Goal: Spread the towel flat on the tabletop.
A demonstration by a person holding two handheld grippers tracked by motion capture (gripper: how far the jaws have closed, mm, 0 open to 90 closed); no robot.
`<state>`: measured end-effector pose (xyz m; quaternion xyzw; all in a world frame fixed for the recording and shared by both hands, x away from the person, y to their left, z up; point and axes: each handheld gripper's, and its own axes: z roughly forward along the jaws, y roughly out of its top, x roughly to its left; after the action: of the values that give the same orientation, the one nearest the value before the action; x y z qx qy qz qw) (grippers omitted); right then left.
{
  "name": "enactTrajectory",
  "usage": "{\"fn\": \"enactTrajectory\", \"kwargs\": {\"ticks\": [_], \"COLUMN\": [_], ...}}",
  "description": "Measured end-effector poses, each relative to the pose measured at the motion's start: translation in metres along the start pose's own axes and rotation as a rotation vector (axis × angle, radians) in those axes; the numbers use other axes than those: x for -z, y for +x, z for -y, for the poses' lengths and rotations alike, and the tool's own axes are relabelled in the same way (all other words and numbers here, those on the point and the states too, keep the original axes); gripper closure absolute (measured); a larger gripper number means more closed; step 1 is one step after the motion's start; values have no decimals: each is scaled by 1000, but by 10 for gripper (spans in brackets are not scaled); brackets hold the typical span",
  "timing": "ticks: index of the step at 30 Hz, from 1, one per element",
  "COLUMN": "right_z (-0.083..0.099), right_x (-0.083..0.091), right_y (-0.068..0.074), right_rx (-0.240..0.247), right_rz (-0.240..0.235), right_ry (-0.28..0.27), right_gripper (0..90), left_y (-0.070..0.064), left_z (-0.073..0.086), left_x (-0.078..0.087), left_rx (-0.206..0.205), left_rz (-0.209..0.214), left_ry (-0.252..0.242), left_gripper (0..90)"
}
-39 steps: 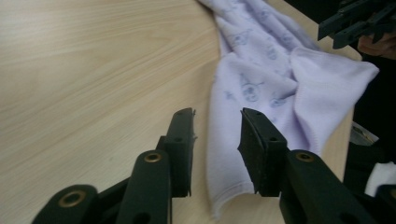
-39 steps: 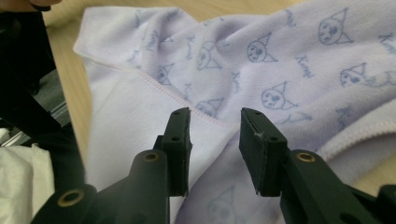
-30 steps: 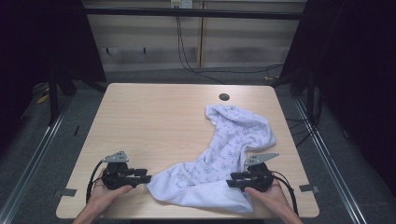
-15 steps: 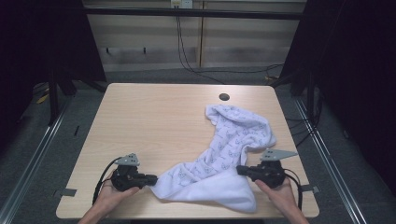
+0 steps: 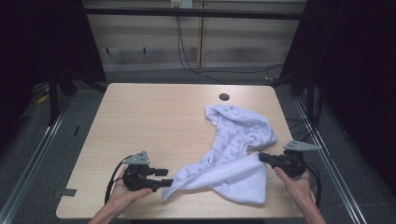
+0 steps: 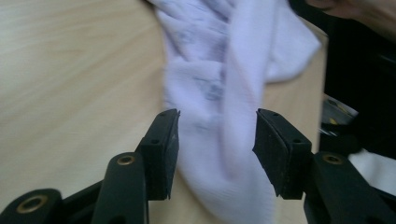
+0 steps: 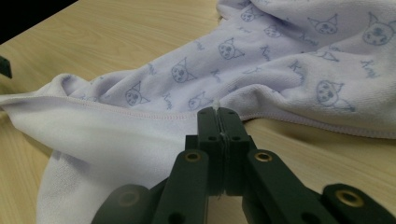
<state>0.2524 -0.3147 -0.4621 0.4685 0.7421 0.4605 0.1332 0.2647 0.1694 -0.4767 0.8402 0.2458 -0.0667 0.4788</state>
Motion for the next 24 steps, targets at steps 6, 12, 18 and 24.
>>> {"fn": "enactTrajectory", "kwargs": {"ticks": [6, 12, 18, 24], "right_z": [-2, -2, -4, -10], "right_x": [0, -4, 2, 8], "right_y": [1, 2, -1, -2], "right_rx": [-1, -2, -19, -52], "right_rz": [-21, -23, -29, -65], "right_ry": [-12, 6, -16, -51], "right_gripper": [891, 891, 892, 893], "left_y": [-14, -7, 10, 25], "left_z": [15, 15, 12, 1], "left_x": [-3, -12, 7, 17], "left_rx": [-67, -69, -7, 43], "left_rz": [-15, -96, -104, -65], "left_ry": [74, 140, 35, -31], "left_gripper": [382, 682, 815, 845]}}
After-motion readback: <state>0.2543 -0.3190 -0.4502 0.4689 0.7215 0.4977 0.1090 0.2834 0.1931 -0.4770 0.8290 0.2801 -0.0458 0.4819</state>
